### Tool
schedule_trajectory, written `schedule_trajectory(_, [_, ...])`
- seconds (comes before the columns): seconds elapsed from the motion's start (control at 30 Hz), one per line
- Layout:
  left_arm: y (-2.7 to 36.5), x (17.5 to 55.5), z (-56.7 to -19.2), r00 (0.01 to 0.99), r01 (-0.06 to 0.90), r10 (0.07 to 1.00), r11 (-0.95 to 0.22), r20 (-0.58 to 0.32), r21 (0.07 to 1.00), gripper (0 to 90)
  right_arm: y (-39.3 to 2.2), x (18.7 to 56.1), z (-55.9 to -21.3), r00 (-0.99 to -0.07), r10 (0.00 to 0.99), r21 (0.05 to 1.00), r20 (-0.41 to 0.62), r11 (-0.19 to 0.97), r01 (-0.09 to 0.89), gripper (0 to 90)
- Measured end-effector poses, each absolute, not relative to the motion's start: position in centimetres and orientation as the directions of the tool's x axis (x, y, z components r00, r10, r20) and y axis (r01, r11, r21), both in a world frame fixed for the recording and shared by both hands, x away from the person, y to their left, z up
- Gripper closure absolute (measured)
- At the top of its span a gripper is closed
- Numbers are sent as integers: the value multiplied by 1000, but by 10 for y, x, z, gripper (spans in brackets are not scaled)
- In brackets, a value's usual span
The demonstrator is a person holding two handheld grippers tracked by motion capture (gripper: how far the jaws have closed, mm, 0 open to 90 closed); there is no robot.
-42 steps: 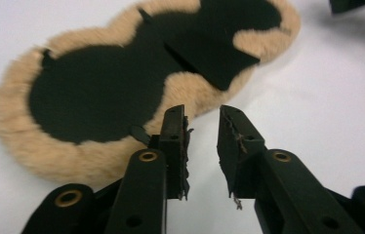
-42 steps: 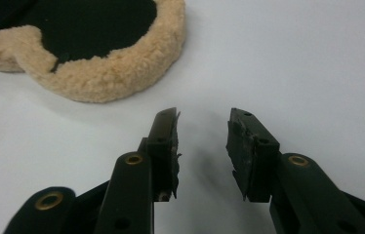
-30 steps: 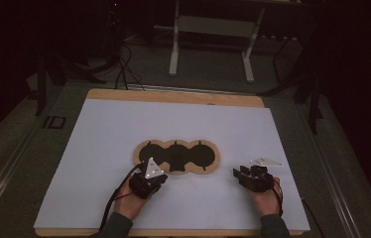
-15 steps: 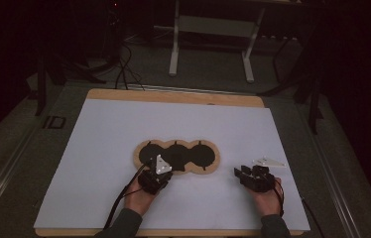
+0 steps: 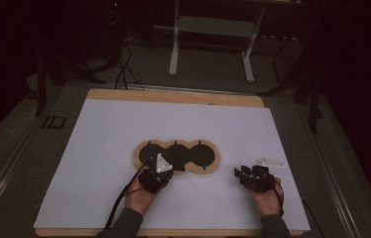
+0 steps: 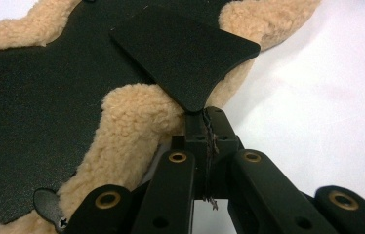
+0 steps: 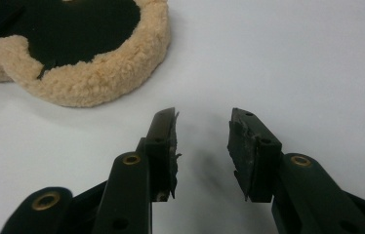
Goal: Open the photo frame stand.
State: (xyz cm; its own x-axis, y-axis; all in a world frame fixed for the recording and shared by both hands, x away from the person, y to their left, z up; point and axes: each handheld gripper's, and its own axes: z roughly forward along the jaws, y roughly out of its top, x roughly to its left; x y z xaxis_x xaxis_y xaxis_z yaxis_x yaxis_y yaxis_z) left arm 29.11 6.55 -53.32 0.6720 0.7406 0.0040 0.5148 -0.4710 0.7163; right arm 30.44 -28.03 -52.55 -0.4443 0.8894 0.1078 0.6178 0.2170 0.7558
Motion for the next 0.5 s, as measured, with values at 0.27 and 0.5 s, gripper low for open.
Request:
schedule_trajectory(0.27, [69,291,-526,666,511,746,-441,-15,737,900,-280,304,-526,-446,889,755,106,220,618,626])
schedule_trajectory(0.5, [72,294,-514,652,507,757,-392,-45,768,898,-280,304,-526,-446,889,753,101,225,619,626])
